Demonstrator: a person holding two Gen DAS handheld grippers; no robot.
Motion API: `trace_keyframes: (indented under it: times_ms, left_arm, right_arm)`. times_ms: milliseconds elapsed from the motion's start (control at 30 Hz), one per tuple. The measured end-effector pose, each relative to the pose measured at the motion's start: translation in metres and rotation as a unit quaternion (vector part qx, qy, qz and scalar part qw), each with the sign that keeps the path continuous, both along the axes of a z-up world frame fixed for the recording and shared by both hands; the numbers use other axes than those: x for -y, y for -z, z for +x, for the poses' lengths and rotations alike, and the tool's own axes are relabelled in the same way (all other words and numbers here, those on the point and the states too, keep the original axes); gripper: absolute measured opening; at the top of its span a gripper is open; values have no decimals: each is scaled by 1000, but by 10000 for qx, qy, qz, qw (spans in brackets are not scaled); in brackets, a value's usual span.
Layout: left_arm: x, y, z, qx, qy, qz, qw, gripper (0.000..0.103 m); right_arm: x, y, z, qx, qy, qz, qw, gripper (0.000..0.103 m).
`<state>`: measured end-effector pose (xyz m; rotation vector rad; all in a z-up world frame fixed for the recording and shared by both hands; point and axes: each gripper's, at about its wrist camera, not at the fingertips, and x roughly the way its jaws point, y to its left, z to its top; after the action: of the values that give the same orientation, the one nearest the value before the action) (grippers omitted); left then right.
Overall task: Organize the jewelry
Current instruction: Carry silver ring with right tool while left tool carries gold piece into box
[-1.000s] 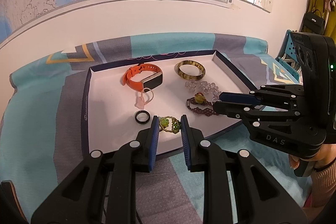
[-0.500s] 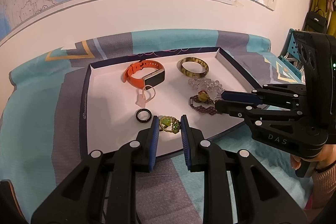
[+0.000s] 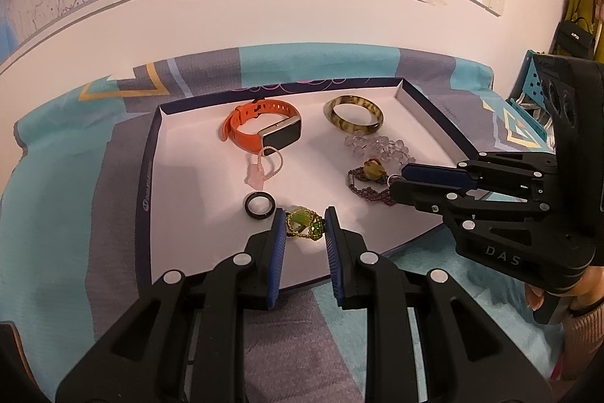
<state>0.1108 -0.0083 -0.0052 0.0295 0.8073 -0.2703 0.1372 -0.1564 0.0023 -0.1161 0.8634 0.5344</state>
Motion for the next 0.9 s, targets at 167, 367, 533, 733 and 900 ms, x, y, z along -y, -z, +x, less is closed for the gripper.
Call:
trace_keyframes:
  times_ms: [167,367,533,733,900]
  left_arm:
    - [1,2,2,-27,-17,16,10000,21]
    - [1,8,6,-97,-46,44,9999,21]
    - [0,11,9,-150,-97,51,9998,21]
    - [-1,14,12,-197,-145,55,9997,23]
    - [-2,17,14,-237,-201,50,9995,24]
  right_arm:
    - [0,2,2,-19,31,-2,10000,15]
    - [0,4,4,-46,59,-6,10000,15]
    - [0,5,6,-49,93,-29,9999,16]
    - [0,8,10,-60,140,-33,9999,16]
    - [2,9,11,-56,207,10,9998,16]
